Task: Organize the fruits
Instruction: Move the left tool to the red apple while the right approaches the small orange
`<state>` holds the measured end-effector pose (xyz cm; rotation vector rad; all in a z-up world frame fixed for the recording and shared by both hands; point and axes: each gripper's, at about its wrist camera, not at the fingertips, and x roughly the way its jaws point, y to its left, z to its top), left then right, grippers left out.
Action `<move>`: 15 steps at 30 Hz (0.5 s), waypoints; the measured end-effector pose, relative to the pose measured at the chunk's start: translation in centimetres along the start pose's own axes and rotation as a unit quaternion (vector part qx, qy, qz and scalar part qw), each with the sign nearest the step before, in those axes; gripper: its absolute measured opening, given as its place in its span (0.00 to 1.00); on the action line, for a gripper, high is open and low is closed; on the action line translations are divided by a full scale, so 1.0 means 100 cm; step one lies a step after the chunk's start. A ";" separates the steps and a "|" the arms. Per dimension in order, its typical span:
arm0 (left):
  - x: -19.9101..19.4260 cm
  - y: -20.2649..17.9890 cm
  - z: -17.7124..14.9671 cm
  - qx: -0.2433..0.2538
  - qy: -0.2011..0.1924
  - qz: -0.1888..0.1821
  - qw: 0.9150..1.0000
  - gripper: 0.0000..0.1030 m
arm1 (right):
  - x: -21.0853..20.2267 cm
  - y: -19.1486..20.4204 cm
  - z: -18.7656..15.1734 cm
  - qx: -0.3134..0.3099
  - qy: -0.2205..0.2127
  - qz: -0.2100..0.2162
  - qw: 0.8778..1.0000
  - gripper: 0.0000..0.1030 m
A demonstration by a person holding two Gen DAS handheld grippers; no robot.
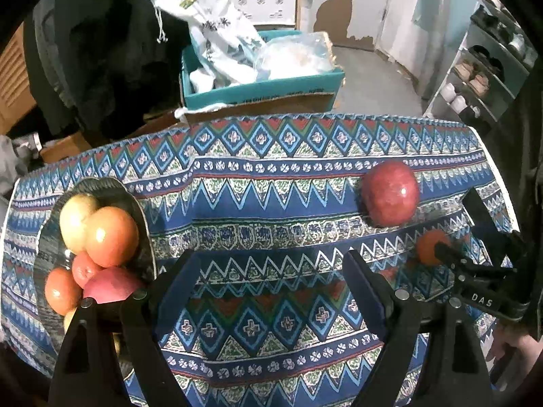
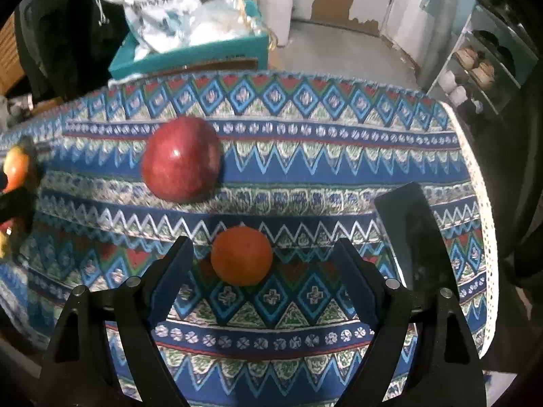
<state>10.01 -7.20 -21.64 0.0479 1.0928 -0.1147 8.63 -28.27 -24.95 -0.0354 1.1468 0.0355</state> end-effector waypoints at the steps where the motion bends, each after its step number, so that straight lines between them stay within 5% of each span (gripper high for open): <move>1: 0.003 0.000 0.000 -0.001 0.003 -0.001 1.000 0.84 | 0.005 0.000 -0.002 0.002 0.004 0.001 1.000 0.82; 6: 0.014 -0.003 -0.001 0.001 0.010 -0.003 1.000 0.84 | 0.019 0.000 -0.007 0.005 0.012 0.014 1.000 0.81; 15: 0.023 -0.014 0.006 -0.003 0.019 -0.027 0.999 0.84 | 0.034 0.002 -0.014 0.005 0.020 0.054 0.998 0.43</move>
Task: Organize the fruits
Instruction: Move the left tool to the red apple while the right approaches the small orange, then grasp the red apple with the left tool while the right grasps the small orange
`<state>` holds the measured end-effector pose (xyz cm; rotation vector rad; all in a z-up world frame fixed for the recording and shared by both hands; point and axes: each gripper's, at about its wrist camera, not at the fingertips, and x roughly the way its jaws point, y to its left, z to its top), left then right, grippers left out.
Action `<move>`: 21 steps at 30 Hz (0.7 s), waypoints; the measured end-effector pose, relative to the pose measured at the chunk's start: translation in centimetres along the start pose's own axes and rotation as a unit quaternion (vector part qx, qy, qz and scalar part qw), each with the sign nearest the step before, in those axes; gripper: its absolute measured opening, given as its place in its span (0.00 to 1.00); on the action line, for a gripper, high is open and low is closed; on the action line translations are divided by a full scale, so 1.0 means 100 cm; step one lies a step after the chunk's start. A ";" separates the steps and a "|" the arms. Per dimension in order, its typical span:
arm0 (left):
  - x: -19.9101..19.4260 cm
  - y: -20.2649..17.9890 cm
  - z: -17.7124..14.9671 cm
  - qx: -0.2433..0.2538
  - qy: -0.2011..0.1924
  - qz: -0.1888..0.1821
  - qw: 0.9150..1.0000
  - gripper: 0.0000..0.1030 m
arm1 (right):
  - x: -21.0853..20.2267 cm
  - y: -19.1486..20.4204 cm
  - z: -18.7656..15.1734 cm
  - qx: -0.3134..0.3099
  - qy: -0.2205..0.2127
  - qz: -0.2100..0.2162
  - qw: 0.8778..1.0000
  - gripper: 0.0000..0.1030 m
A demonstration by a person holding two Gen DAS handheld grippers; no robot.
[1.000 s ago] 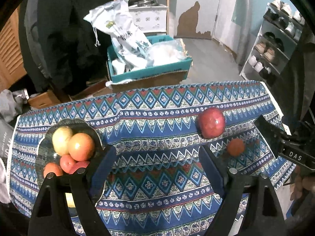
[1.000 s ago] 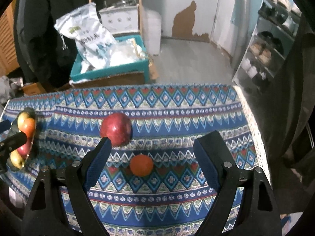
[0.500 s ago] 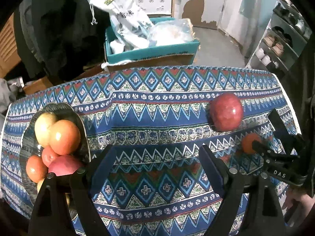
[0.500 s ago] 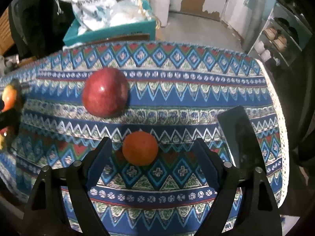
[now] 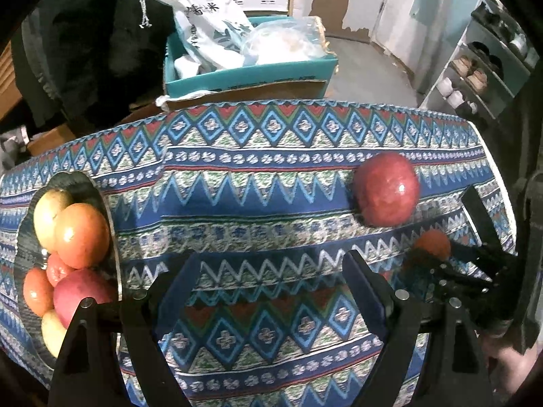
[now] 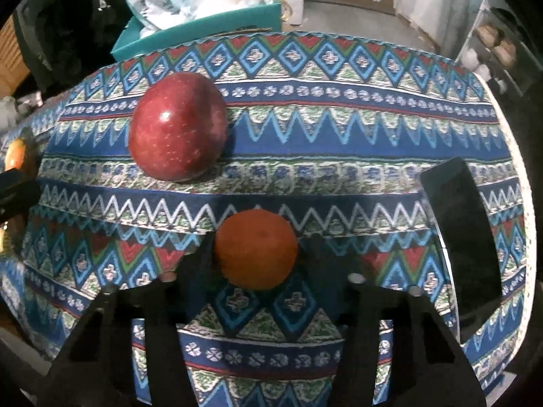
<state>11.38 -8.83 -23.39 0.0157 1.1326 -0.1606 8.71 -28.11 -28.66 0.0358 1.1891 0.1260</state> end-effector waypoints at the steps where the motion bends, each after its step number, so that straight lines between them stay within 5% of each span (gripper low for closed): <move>1: 0.000 -0.002 0.001 0.000 0.000 -0.004 1.000 0.84 | 0.000 0.002 0.001 -0.004 0.000 -0.008 1.000 0.43; 21: 0.022 -0.067 0.039 -0.001 0.018 -0.064 0.998 0.84 | -0.039 -0.046 0.038 0.026 -0.066 -0.062 0.996 0.43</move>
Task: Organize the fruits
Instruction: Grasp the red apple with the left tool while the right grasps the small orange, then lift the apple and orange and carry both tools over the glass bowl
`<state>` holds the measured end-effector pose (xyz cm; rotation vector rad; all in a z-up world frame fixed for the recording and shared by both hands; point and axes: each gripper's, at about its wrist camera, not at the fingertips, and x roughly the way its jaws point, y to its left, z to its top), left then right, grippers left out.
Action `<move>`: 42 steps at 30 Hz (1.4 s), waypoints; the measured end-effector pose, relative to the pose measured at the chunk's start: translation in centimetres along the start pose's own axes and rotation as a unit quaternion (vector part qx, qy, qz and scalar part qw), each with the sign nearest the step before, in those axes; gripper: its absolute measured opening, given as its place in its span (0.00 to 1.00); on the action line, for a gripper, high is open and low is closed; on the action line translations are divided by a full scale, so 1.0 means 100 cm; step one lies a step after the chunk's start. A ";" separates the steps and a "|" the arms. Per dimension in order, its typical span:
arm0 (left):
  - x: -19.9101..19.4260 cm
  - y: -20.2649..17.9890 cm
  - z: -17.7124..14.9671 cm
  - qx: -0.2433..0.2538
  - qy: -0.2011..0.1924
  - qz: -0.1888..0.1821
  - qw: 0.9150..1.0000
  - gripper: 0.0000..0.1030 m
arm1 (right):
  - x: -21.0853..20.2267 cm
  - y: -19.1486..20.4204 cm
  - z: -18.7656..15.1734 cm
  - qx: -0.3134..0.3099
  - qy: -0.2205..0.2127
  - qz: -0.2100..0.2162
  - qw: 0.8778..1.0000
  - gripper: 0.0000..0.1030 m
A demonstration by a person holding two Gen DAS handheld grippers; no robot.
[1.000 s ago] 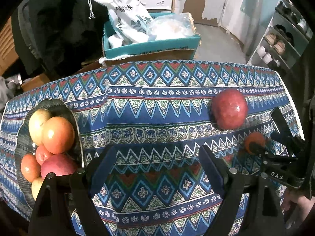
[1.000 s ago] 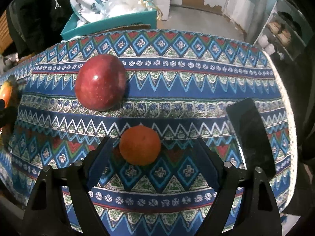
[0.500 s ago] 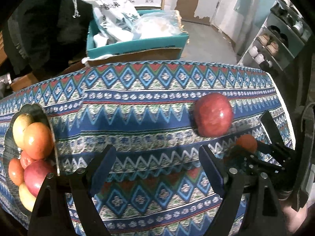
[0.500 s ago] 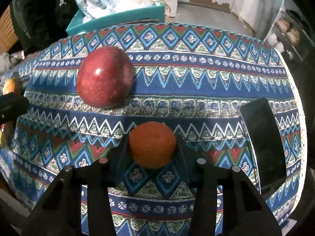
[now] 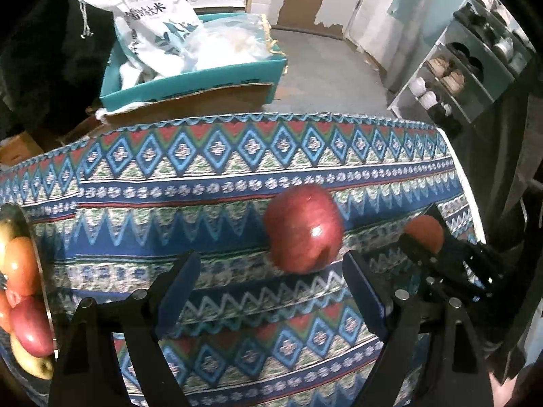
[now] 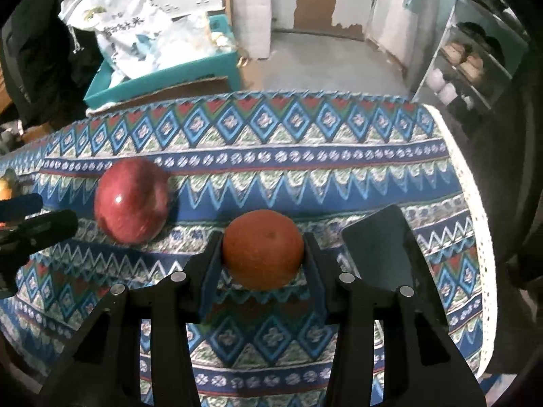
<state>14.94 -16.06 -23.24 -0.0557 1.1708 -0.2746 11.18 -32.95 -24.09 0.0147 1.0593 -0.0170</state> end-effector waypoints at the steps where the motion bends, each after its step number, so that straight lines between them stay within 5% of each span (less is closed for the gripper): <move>1: 0.002 -0.002 0.002 -0.002 0.001 -0.002 1.000 0.84 | 0.001 0.001 0.001 0.001 -0.001 -0.003 1.000 0.43; 17: 0.051 -0.019 0.017 -0.017 0.037 0.000 0.999 0.84 | 0.009 -0.028 -0.005 0.024 0.005 -0.013 1.000 0.43; 24: 0.067 -0.018 0.017 -0.027 0.058 -0.014 0.998 0.64 | 0.011 -0.033 -0.006 0.028 0.007 -0.011 1.000 0.43; 42: 0.034 -0.021 0.003 0.034 0.021 0.002 0.999 0.60 | -0.009 -0.020 0.000 0.012 -0.013 -0.015 1.000 0.43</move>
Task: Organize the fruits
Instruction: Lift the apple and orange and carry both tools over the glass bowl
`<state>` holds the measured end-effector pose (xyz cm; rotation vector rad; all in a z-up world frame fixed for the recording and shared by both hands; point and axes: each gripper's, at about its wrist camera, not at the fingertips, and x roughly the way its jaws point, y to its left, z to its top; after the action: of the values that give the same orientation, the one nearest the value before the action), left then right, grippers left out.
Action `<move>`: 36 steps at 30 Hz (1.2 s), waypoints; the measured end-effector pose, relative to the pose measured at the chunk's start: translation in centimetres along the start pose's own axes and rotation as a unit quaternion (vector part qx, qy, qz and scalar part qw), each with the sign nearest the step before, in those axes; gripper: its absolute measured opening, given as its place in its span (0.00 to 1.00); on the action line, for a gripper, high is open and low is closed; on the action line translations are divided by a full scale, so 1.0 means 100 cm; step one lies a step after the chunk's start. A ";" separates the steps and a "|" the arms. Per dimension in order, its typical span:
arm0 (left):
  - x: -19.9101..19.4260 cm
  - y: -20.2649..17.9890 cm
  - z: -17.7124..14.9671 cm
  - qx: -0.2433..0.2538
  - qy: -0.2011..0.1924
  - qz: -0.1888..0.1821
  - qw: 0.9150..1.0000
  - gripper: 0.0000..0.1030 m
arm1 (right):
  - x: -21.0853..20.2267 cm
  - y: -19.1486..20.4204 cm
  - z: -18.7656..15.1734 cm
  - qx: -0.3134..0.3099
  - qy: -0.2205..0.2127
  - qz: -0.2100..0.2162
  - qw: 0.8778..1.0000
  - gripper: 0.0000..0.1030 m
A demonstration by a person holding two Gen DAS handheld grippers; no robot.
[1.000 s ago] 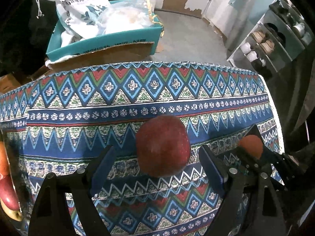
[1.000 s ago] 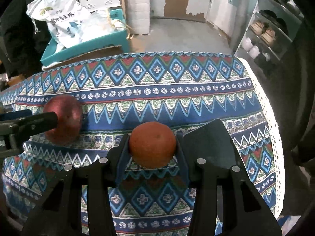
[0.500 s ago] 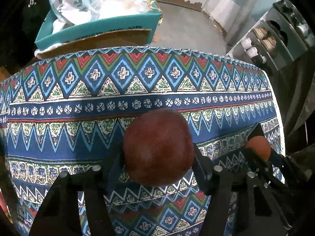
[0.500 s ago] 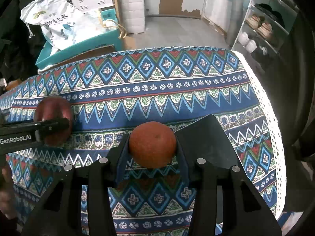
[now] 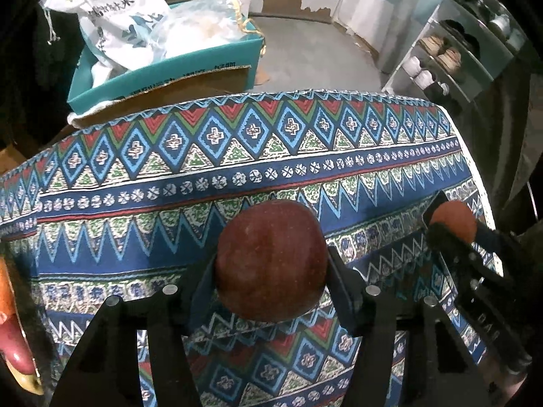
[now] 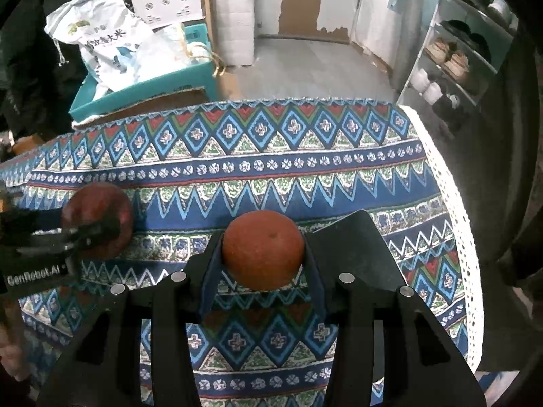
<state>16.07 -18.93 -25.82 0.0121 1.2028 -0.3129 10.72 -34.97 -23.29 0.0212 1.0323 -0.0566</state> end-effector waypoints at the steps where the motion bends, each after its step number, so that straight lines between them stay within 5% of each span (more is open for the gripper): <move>1: -0.002 0.001 -0.001 0.000 -0.002 0.000 1.000 0.60 | -0.003 0.001 0.000 0.000 -0.002 0.000 1.000 0.43; 36: -0.161 0.053 -0.042 0.010 -0.122 0.032 0.992 0.60 | -0.116 0.078 0.030 -0.052 -0.098 0.037 0.993 0.43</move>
<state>8.38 -9.44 -13.37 0.0286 0.9543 -0.2624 7.75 -26.91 -11.85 -0.0406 0.8366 0.0617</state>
